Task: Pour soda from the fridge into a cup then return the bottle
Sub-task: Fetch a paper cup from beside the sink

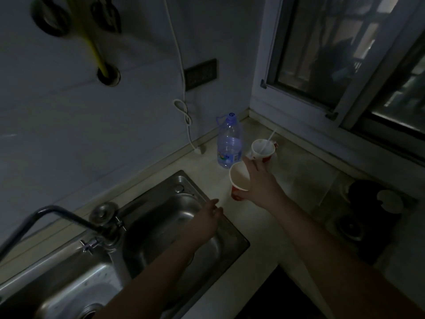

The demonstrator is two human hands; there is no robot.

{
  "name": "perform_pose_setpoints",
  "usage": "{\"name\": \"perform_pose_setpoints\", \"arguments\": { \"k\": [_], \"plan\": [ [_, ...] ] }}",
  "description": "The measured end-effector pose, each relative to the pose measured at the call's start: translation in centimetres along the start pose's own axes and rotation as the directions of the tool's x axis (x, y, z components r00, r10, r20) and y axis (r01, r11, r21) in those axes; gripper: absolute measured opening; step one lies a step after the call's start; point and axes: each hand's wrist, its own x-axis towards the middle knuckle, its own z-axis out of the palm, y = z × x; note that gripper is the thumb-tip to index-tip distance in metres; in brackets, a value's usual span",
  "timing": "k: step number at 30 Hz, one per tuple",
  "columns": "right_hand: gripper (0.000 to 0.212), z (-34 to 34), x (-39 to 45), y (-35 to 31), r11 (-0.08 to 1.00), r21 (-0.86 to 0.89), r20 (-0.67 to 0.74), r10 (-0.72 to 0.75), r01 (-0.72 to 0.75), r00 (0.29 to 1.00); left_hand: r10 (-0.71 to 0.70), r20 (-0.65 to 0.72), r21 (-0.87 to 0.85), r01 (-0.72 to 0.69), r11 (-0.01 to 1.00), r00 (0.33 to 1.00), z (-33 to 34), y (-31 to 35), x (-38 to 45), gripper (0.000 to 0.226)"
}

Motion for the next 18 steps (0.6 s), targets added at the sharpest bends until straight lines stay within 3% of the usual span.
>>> {"name": "perform_pose_setpoints", "arguments": {
  "k": [2,4,5,8,12,18],
  "plan": [
    [0.11,-0.6,-1.0,-1.1,0.999,0.02,-0.012,-0.035,0.035,0.999,-0.197,0.028,-0.401,0.191,0.896,0.98,0.6,-0.1,0.3,0.038],
    [0.11,-1.3,-2.0,-2.4,0.997,0.041,-0.011,-0.067,0.068,0.998,-0.307,0.114,-0.716,0.292,0.634,0.945,0.7,-0.4,0.4,0.036],
    [0.111,-1.7,-2.5,-3.0,0.996,0.046,-0.003,-0.079,0.079,0.997,-0.306,0.146,-0.783,0.3,0.545,0.941,0.5,-0.6,0.4,0.039],
    [0.117,-2.4,-3.7,-4.7,0.993,0.051,0.014,-0.11,0.109,0.994,-0.244,0.2,-0.853,0.291,0.433,0.949,0.1,-1.0,-0.1,0.054],
    [0.119,-2.6,-4.5,-6.4,0.992,0.056,0.039,-0.111,0.109,0.993,-0.194,0.247,-0.854,0.308,0.42,0.949,-0.7,-0.8,-0.9,0.07],
    [0.116,-2.6,-5.1,-9.4,0.989,0.055,0.043,-0.143,0.141,0.989,-0.196,0.204,-0.894,0.264,0.361,0.959,-2.6,-1.1,-3.5,0.063]
  ]
}}
